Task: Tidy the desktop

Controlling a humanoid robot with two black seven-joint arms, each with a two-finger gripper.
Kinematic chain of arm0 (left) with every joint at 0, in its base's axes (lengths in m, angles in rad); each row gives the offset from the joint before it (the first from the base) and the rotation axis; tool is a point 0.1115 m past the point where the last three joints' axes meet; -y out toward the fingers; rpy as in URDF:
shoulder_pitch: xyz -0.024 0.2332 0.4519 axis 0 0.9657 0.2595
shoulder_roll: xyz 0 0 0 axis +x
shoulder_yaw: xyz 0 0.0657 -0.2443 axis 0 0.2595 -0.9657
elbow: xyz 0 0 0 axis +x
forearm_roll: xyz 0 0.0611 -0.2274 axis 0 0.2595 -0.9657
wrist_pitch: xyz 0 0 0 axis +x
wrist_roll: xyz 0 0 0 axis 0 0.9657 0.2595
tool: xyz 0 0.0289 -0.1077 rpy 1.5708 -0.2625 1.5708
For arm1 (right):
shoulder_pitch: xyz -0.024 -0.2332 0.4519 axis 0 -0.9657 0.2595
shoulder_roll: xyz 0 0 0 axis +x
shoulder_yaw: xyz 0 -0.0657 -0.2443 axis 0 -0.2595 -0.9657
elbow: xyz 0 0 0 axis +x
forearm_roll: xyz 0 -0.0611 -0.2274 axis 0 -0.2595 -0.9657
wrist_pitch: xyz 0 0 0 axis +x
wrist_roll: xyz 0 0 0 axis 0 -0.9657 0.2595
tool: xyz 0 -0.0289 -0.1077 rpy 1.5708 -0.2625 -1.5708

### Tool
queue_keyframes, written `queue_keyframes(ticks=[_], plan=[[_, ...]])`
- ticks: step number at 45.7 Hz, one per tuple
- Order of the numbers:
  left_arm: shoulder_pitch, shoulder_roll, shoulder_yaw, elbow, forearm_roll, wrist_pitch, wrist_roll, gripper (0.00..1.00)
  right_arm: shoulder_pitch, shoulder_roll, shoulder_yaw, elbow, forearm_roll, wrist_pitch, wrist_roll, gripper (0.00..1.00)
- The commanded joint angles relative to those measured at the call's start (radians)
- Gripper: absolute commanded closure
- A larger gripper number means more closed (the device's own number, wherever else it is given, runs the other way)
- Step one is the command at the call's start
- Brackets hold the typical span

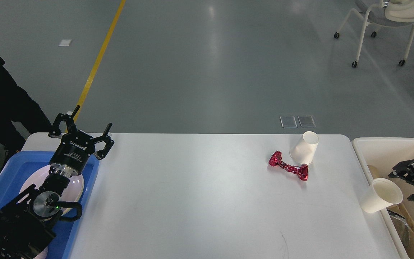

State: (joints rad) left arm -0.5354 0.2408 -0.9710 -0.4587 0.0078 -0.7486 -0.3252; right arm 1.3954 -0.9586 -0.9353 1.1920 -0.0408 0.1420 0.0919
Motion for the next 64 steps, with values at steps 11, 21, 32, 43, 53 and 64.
queue_keyframes(ticks=[11, 21, 32, 43, 53, 64], plan=[[0.0, -0.001, 0.0, 0.0, 0.0, 0.0, 0.0, 0.0, 0.166, -0.049, -0.028, -0.037, -0.194, 0.149, -0.011, 0.02], [0.0, 0.0, 0.0, 0.0, 0.0, 0.0, 0.0, 0.0, 0.218, -0.063, -0.062, -0.095, -0.332, 0.223, -0.001, 0.69], [0.0, 0.0, 0.0, 0.0, 0.0, 0.0, 0.0, 0.0, 0.182, -0.055, -0.082, -0.107, -0.369, 0.219, 0.002, 1.0], [0.0, 0.0, 0.0, 0.0, 0.0, 0.0, 0.0, 0.0, 0.175, -0.054, -0.08, -0.118, -0.369, 0.219, 0.0, 1.0], [0.0, 0.0, 0.0, 0.0, 0.0, 0.0, 0.0, 0.0, 0.252, -0.06, -0.086, -0.156, -0.372, 0.307, 0.0, 0.0], [0.0, 0.0, 0.0, 0.0, 0.0, 0.0, 0.0, 0.0, 0.56, -0.051, -0.086, -0.169, -0.491, 0.658, 0.002, 0.0]])
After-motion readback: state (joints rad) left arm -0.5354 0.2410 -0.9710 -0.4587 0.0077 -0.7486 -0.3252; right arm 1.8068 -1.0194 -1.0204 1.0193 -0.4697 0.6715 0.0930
